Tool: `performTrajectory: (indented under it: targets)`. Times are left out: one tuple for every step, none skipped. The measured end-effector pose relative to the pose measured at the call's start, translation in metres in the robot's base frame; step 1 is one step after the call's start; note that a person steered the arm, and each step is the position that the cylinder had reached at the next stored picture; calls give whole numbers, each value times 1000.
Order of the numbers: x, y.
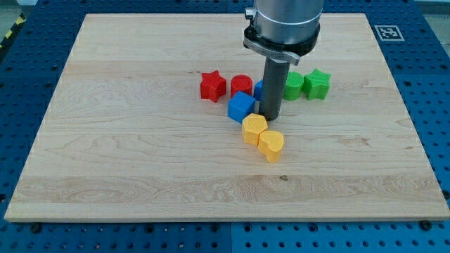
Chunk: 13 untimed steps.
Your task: Push the blue cube to the left of the red star
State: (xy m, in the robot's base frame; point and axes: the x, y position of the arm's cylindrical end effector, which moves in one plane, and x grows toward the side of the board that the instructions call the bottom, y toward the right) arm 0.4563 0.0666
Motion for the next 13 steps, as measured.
performTrajectory:
  targets:
    - [-4, 0]
    - [-5, 0]
    - [-5, 6]
    - [-6, 21]
    - [-11, 30]
    - [-19, 19]
    - [-23, -13]
    - [-23, -35]
    - [-22, -16]
    - [-20, 8]
    - [-7, -2]
    - [7, -42]
    - [9, -101]
